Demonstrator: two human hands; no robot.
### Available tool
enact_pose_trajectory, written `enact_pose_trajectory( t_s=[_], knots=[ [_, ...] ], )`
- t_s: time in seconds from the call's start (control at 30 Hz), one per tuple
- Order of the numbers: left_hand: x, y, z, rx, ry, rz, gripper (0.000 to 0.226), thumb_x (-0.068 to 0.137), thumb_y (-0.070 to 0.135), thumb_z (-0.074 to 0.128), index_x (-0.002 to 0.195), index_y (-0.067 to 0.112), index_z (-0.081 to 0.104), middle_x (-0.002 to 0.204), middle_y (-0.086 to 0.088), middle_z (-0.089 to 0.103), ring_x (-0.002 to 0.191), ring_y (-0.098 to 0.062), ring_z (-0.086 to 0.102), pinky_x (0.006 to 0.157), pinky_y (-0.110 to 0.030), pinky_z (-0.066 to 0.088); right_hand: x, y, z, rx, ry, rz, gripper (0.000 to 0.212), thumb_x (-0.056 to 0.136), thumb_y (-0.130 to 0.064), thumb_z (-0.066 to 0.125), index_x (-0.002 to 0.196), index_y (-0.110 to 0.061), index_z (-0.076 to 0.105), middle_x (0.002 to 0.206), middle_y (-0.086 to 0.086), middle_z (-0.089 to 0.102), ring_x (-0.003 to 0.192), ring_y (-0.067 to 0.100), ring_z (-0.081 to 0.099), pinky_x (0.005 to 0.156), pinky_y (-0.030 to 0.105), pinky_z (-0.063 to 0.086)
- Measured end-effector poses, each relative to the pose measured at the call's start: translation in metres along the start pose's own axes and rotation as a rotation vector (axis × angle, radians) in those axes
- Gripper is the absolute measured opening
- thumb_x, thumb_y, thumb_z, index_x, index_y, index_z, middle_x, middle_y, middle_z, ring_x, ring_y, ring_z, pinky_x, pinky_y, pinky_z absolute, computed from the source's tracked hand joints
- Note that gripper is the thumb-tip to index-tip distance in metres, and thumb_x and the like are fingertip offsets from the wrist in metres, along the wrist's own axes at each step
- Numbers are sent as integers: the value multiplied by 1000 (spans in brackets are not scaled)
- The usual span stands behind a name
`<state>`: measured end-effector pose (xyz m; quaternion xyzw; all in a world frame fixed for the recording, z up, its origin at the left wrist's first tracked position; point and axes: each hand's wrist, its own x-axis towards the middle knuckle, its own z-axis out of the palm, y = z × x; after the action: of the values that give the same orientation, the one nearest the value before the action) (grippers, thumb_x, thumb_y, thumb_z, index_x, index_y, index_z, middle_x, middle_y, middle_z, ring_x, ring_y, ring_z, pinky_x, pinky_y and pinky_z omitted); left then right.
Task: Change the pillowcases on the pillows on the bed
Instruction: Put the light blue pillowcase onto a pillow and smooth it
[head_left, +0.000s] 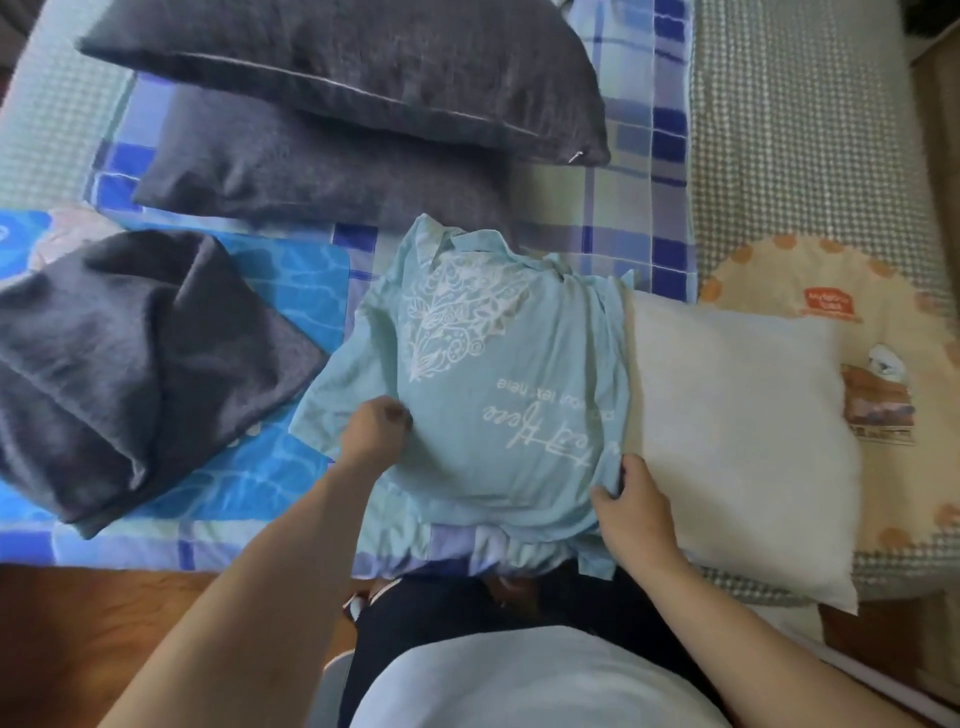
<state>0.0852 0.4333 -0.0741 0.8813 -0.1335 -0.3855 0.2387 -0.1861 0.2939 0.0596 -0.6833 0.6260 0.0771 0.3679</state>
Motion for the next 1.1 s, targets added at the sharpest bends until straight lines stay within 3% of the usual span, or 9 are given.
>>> enact_pose_trajectory(
  t_s=[0.23,0.37,0.43,0.57,0.67,0.77,0.93,1.0,1.1],
  knots=[
    [-40,-30,-30,184,142,131,15,92,13,63,78,12,63,82,-9,66,79,-32,59,66,-36,41,7,4,-4,-64,16,43,20,98,-15,51,117,-14,57,110,7,65,98,31,62,83,41,53],
    [-131,-44,17,477,-239,481,10,62,5,59,64,15,58,65,-7,58,62,-34,60,54,-35,45,13,1,-9,30,98,138,9,97,-14,49,102,-14,57,95,7,63,83,29,57,76,40,49],
    [-142,-24,37,375,-144,588,2,63,17,62,61,17,60,63,-2,60,64,-29,59,58,-33,45,14,3,-10,40,81,159,14,93,-11,49,104,-14,57,93,6,61,81,28,55,72,36,45],
    [-133,19,18,92,152,464,12,80,13,65,69,16,62,79,2,57,75,-20,45,67,-35,34,9,1,-11,119,38,125,19,88,-12,55,104,-20,58,96,4,66,86,28,63,79,41,54],
    [-139,-8,12,202,31,314,27,83,-1,54,72,20,40,68,0,50,66,-25,41,65,-35,29,7,-3,-6,188,-6,85,21,87,-21,67,105,-19,58,96,1,66,89,25,65,78,39,54],
    [-145,-43,14,317,-121,219,36,80,-6,48,78,25,29,74,-1,52,70,-25,43,64,-34,28,1,2,9,119,-128,97,30,82,-31,75,106,-22,60,98,-1,68,90,25,68,80,43,58],
    [-147,-37,35,-98,-73,133,26,98,18,54,78,25,39,76,5,47,68,-14,45,64,-35,37,7,4,1,-8,-12,42,24,95,-29,62,111,-13,70,106,10,72,98,35,66,87,42,53],
    [-144,-53,37,97,-118,168,17,96,20,59,82,18,50,91,0,51,86,-24,54,75,-38,43,10,3,-10,-20,70,45,27,99,-30,57,110,-10,71,106,14,72,98,37,65,83,40,51],
    [-139,-76,35,507,-6,366,5,84,18,66,88,20,67,98,0,59,99,-28,55,87,-39,45,5,4,-11,7,35,70,30,100,-32,54,112,-10,70,106,14,71,97,37,65,85,40,52]
  ],
)
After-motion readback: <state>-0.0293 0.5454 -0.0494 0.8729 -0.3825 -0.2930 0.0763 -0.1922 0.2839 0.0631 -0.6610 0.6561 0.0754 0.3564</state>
